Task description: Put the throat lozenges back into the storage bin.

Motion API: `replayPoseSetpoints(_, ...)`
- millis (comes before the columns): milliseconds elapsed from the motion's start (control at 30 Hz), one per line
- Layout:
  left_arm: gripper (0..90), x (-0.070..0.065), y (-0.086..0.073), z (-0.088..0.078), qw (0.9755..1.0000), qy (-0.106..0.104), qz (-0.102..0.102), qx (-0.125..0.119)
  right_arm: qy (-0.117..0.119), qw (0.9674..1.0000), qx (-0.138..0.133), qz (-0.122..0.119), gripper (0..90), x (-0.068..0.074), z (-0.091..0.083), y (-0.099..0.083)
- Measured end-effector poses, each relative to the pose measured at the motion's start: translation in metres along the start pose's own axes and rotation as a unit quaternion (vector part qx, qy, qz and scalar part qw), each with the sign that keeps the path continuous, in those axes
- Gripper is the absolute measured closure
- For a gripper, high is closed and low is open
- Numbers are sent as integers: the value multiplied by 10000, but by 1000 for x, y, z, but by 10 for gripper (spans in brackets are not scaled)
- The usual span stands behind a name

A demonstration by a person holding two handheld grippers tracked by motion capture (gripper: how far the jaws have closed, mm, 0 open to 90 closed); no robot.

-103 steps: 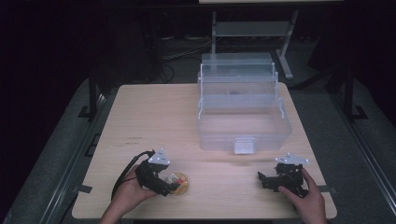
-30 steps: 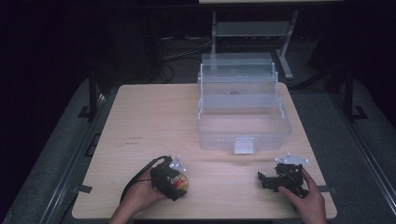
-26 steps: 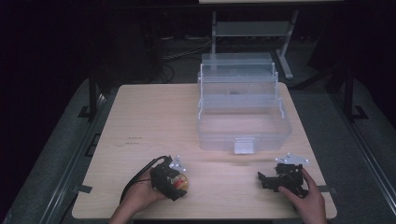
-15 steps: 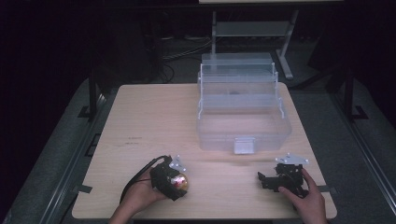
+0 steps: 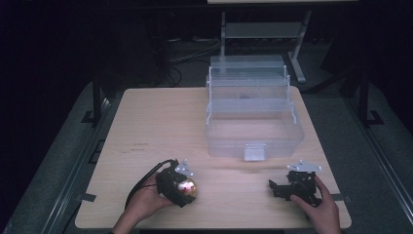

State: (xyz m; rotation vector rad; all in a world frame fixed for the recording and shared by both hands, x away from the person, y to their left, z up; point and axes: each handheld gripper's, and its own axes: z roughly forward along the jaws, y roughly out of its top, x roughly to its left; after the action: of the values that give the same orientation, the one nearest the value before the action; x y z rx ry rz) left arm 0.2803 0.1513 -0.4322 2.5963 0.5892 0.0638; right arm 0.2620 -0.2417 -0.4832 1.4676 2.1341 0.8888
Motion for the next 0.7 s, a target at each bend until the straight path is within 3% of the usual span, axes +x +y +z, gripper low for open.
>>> replayPoseSetpoints(700, 195, 0, 12, -7, 10000, -60, 32, -68, 1, 10000, -3, 7, 0, 0, 0, 0)
